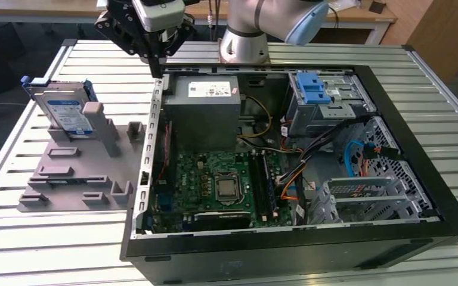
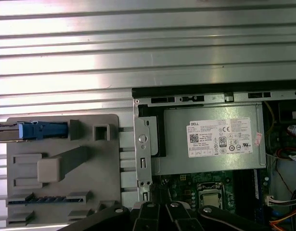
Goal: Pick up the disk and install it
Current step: 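Reach for the disk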
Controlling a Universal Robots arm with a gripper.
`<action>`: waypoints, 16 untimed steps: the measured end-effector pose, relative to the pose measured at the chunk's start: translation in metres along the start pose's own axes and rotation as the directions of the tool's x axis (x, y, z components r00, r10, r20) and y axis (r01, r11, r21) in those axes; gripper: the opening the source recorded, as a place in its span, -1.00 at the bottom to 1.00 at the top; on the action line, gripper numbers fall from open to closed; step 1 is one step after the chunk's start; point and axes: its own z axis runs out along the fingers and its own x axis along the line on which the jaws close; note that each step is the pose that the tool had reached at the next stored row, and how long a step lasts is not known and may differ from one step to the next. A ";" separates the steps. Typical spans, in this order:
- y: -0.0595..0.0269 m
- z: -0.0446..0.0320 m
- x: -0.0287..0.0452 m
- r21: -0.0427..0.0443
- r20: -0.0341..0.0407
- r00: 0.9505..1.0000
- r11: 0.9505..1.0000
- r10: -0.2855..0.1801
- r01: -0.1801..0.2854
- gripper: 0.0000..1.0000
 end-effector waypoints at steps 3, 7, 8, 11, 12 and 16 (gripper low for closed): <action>-0.0002 -0.0001 0.0045 0.000 0.000 1.000 1.000 0.000 0.000 -0.79; 0.0000 -0.0002 0.0127 0.000 0.000 1.000 1.000 0.000 0.000 -0.79; 0.0000 -0.0002 0.0148 0.000 0.000 1.000 1.000 0.000 0.000 -0.79; 0.0000 -0.0002 0.0196 0.000 0.000 1.000 1.000 0.000 0.000 -0.79; 0.0000 -0.0002 0.0208 0.000 0.000 1.000 1.000 0.000 0.000 -0.79; -0.0001 -0.0003 0.0256 0.000 0.000 1.000 1.000 0.000 0.000 -0.79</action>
